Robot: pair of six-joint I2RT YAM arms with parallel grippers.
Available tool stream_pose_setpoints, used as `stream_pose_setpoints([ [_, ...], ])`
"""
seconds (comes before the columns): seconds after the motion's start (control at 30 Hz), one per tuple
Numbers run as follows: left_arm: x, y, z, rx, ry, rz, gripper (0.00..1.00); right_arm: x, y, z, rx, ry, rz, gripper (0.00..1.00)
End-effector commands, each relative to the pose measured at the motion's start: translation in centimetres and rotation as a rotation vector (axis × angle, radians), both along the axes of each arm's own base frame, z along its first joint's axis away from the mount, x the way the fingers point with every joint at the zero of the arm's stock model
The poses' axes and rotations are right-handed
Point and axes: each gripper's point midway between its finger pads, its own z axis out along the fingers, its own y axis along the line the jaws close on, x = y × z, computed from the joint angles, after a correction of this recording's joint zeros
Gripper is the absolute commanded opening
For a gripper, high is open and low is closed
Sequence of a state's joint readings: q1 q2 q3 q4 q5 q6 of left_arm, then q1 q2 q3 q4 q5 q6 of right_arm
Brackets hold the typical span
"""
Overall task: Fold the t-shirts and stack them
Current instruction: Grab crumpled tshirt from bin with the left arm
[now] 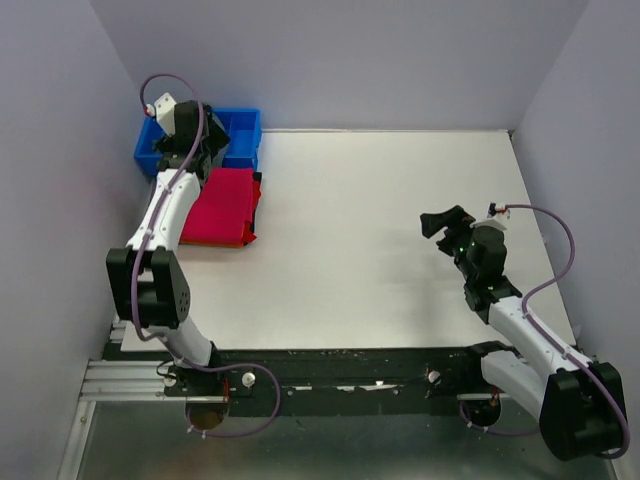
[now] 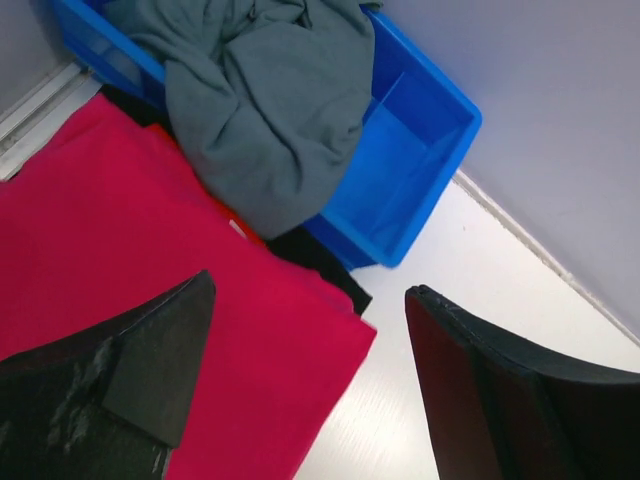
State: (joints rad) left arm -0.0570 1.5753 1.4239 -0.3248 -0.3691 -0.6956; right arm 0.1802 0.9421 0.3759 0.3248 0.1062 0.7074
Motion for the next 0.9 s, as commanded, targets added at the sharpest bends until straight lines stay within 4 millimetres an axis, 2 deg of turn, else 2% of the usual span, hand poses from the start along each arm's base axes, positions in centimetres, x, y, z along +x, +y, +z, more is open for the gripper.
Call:
stream_pose_setpoints([
  [0.0, 4.8, 0.8, -1.9, -0.03, 0.088, -0.032, 0.91, 0.0, 0.4, -0.1, 0.014, -0.013, 0.019, 1.0],
  [0.07, 6.7, 2.6, -2.7, -0.041, 0.112, 0.0, 0.9, 0.1, 0.4, 0.0, 0.017, -0.013, 0.015, 1.0],
  [0.23, 10.8, 3.6, -6.1, -0.081, 0.168, 0.01, 0.87, 0.1, 0.5, 0.0, 0.017, -0.014, 0.023, 1.0],
  [0.3, 11.9, 3.9, -7.5, -0.094, 0.185, 0.015, 0.86, 0.1, 0.5, 0.0, 0.014, -0.016, 0.021, 1.0],
  [0.43, 13.7, 3.7, -11.5, -0.135, 0.225, -0.006, 0.83, 0.1, 0.2, 0.0, 0.006, -0.014, 0.01, 1.0],
  [0.53, 14.2, 3.7, -14.0, -0.191, 0.268, -0.008, 0.77, 0.0, 0.0, -0.2, 0.007, -0.009, -0.002, 1.0],
  [0.6, 14.3, 3.7, -15.0, -0.218, 0.28, -0.01, 0.66, 0.0, -0.1, -0.2, 0.006, -0.008, -0.006, 1.0],
  [0.67, 14.4, 3.7, -15.0, -0.215, 0.275, -0.02, 0.47, 0.0, -0.1, -0.1, 0.005, -0.011, -0.007, 1.0],
  [0.73, 14.5, 3.5, -14.3, -0.206, 0.259, -0.048, 0.12, 0.0, -0.1, -0.2, 0.004, -0.008, -0.009, 1.0],
  [0.77, 14.6, 3.4, -13.3, -0.195, 0.24, -0.061, 0.0, 0.0, -0.1, -0.1, 0.002, -0.01, -0.008, 1.0],
  [0.87, 14.2, 3.8, -10.3, -0.158, 0.194, -0.06, 0.0, 0.0, -0.2, 0.0, 0.003, -0.007, -0.012, 1.0],
])
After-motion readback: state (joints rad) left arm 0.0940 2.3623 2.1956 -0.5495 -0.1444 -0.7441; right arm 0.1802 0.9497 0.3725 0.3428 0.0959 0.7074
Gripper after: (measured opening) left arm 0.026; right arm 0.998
